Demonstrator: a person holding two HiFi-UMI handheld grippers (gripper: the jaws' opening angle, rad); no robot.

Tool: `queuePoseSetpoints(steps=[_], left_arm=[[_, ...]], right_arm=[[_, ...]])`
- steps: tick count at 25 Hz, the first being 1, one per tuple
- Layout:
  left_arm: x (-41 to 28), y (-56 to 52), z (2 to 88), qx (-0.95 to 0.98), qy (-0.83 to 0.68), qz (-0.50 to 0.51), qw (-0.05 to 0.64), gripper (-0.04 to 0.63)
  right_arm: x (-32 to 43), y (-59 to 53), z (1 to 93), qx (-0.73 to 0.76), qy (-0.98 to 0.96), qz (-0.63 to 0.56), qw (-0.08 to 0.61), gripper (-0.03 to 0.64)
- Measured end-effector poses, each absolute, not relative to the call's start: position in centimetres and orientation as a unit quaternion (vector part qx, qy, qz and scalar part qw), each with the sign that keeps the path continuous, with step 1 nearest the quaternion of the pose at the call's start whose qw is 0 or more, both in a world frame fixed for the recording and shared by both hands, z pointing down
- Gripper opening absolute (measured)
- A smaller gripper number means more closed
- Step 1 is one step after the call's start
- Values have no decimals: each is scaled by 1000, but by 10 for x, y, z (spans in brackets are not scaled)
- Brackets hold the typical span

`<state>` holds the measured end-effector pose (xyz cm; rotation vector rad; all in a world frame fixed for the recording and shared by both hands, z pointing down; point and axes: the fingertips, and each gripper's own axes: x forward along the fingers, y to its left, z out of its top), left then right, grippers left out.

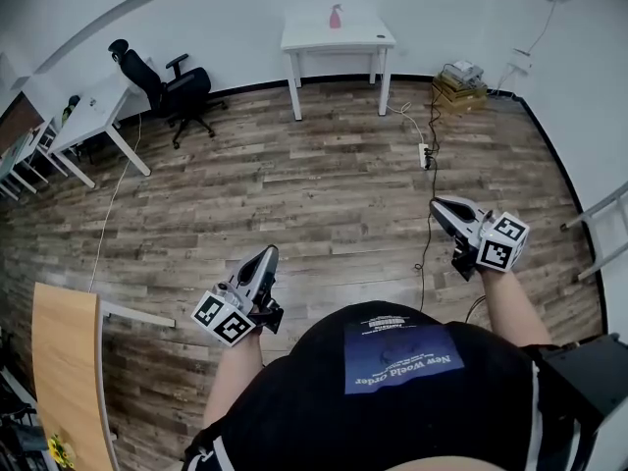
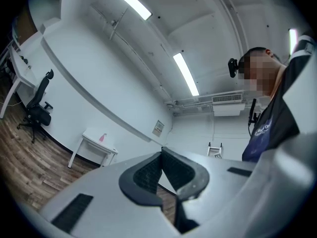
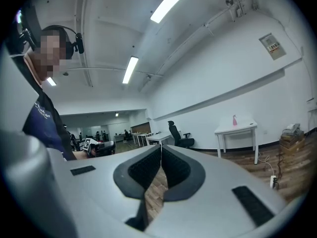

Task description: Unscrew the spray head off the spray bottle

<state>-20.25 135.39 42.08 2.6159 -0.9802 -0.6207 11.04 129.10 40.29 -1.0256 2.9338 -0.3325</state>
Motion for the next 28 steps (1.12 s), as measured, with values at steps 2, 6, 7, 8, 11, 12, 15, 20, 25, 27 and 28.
queuePoseSetpoints(steps=[2,6,7,8,11,12,15,20,25,27,28], left_arm=[[-211,1349,421,904,-342,-217,140,3],[-204,1331,423,903,-341,-217,142,3],[-198,1326,424,904,-340,-216,143,3],[-191,1320,424,905,-339,-213,144,2],[-170,1301,420,907,-341,-205,140,3],[-162,1292,418,907,-343,-203,137,3],[-132,1263,411,904,-350,-203,134,2],[-80,1213,394,904,-357,-204,122,2],[-32,1167,387,902,-360,-202,127,2],[-15,1152,388,902,-361,-201,127,3],[-9,1144,388,902,-360,-201,128,3]], right_arm=[[102,1288,406,-325,939,-109,6,-2],[108,1275,414,-321,941,-110,0,-2],[115,1270,415,-324,940,-112,3,-2],[123,1263,417,-326,938,-117,7,-2],[144,1239,418,-325,937,-126,21,-2],[151,1229,418,-322,938,-126,25,-2],[179,1194,416,-314,940,-130,33,-2],[229,1138,399,-302,945,-121,43,-2],[276,1095,398,-300,945,-121,45,-2],[291,1083,405,-299,946,-120,38,-2],[296,1077,410,-299,946,-121,34,-2]])
